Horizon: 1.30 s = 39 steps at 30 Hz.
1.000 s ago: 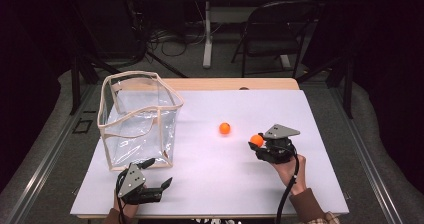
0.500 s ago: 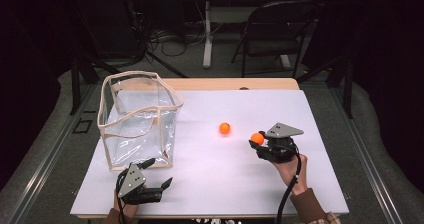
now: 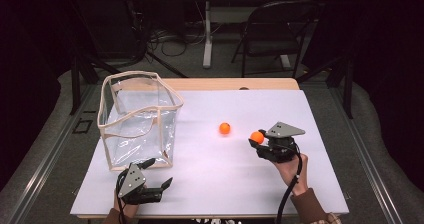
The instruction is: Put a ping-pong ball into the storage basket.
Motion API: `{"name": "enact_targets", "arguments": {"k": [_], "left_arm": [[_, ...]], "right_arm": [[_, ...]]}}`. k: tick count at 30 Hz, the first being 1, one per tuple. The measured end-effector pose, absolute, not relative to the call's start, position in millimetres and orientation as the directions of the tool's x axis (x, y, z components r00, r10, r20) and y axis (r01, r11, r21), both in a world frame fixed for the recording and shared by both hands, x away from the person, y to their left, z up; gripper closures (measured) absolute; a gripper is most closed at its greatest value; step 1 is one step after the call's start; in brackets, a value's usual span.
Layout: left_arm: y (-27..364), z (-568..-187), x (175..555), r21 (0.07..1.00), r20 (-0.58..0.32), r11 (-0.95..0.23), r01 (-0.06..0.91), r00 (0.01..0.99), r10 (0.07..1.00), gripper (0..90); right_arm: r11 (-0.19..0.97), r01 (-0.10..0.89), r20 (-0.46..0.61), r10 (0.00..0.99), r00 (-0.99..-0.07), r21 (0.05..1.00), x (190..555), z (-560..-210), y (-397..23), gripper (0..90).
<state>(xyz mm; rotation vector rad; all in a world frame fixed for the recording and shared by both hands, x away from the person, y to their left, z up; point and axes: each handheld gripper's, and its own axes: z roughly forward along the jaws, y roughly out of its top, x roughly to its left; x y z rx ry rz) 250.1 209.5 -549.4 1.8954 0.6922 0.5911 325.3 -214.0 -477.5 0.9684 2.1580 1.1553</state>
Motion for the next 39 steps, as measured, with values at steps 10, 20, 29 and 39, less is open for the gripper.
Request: {"name": "enact_targets", "arguments": {"k": [10,20,29,39], "left_arm": [[209,-549,250,0.916,0.102,-0.347,0.203,0.716,0.69,15.9],[209,-549,250,0.915,0.102,-0.348,0.204,0.717,0.689,16.0],[209,-549,250,0.915,0.102,-0.348,0.202,0.72,0.686,16.0],[208,-549,251,0.915,0.104,-0.352,0.2,0.723,0.683,15.9]], "right_arm": [[0.378,0.339,-0.095,0.776,-0.624,0.861,325,-472,-211,50.9],[0.378,0.329,-0.094,0.768,-0.634,0.866,325,-468,-206,50.9],[0.394,0.324,-0.106,0.759,-0.642,0.86,329,-468,-199,51.0],[0.396,0.311,-0.105,0.745,-0.658,0.864,333,-464,-189,51.0]]}}
